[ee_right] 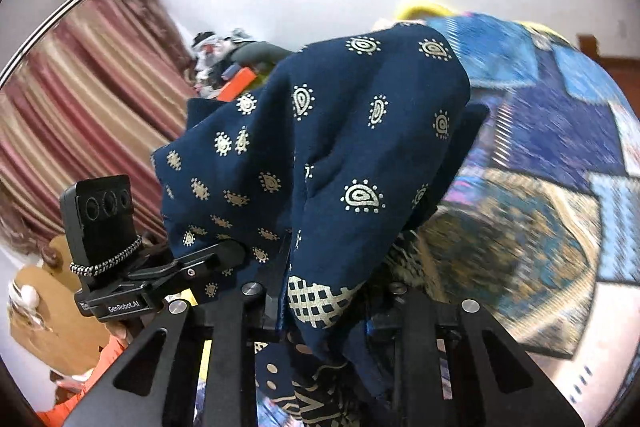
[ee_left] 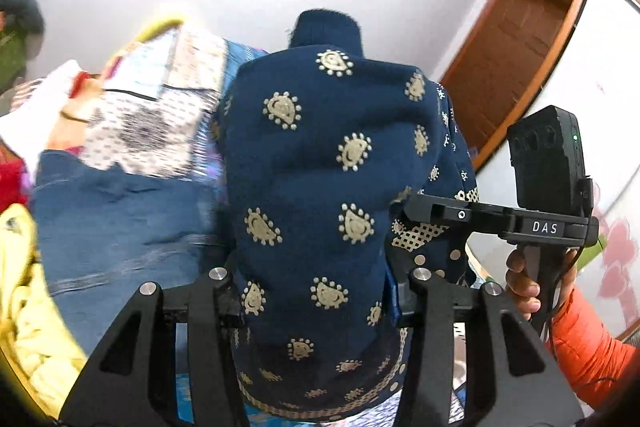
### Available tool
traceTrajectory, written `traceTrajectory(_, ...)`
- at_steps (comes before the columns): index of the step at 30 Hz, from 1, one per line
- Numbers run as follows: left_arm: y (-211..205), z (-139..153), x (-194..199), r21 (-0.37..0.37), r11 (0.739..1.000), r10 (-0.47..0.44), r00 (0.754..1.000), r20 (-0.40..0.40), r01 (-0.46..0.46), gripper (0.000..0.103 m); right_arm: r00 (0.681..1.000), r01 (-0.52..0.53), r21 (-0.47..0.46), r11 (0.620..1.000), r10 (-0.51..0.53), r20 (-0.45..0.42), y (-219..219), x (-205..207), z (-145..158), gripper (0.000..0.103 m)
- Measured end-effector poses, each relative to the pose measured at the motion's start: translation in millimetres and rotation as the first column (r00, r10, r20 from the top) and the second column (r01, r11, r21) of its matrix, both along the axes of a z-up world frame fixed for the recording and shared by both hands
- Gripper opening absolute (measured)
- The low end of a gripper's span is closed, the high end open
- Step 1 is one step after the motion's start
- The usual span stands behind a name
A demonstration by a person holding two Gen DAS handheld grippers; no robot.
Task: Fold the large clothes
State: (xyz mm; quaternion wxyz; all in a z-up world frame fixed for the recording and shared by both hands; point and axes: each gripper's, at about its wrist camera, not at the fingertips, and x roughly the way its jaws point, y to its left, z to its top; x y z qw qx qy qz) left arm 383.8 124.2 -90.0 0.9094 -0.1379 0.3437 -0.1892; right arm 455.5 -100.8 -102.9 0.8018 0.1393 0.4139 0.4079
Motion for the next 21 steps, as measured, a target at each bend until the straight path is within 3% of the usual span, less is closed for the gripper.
traceTrajectory(5,58,-11,-7,-0.021,0.997,0.078,0.997,-0.028,-0.079,0.044,0.999,-0.049,-0.010,0.999,0.049,-0.021,65,4,-11,0.023)
traceTrajectory(9,110,-38,-1,-0.064,0.986,0.151,0.985,-0.081,-0.156,0.044,0.995,-0.085,-0.024,0.996,0.084,-0.057,121,21,-37,0.023)
traceTrajectory(15,186,-113,30,-0.119,0.954,0.239,0.936,-0.258,-0.277,0.046,0.986,-0.112,-0.116,0.987,0.096,-0.139,193,64,-97,0.024)
traceTrajectory(18,204,-135,38,-0.145,0.940,0.263,0.926,-0.270,-0.309,0.055,0.981,-0.099,-0.139,0.985,0.074,-0.179,202,88,-121,0.024)
traceTrajectory(20,209,-142,45,-0.120,0.940,0.280,0.922,-0.266,-0.320,0.068,0.973,-0.098,-0.124,0.987,0.069,-0.220,200,100,-133,0.025)
traceTrajectory(21,207,-144,46,-0.091,0.940,0.294,0.918,-0.265,-0.327,0.082,0.970,-0.100,-0.129,0.987,0.068,-0.233,198,105,-137,0.026)
